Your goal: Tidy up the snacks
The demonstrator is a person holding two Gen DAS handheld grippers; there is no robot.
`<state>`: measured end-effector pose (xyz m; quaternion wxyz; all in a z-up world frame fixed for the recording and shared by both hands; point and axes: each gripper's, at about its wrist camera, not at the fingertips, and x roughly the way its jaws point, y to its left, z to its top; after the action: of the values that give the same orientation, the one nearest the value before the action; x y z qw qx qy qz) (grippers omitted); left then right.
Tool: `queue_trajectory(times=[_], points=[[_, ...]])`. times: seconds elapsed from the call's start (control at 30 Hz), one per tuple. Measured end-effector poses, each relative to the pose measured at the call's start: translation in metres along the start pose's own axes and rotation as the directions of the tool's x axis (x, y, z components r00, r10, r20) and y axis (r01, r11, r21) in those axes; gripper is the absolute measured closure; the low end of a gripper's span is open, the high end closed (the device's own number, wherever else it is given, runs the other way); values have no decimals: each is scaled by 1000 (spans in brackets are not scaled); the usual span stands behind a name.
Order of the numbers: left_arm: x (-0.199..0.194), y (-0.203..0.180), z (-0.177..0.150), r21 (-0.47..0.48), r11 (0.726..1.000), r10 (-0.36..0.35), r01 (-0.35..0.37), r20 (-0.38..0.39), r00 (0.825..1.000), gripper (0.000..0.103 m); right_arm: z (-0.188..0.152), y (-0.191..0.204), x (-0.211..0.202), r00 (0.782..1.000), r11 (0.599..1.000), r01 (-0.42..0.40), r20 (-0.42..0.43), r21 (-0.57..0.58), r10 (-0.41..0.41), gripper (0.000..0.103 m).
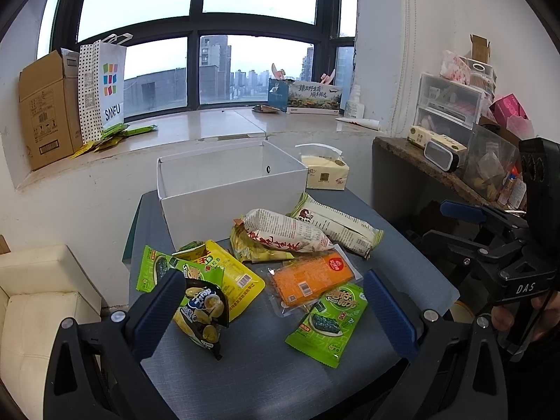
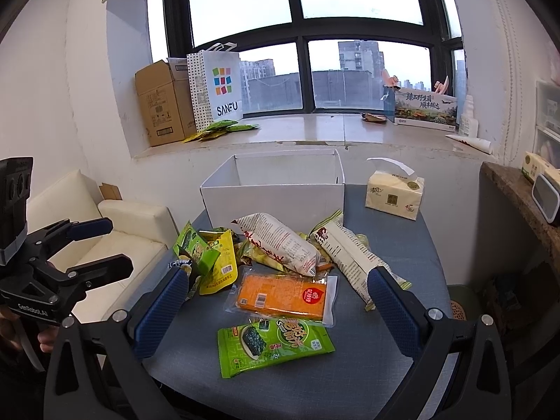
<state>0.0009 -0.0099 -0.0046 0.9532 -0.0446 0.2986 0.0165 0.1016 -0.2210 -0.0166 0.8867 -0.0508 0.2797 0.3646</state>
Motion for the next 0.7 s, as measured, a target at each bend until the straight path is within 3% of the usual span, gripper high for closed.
queue_trajectory(times=[0.7], points=[[-1,2,-1,-5,1000,4,-4,6,1000,0,-3,3,8,1000,1000,-20,-3,-19,20,0]])
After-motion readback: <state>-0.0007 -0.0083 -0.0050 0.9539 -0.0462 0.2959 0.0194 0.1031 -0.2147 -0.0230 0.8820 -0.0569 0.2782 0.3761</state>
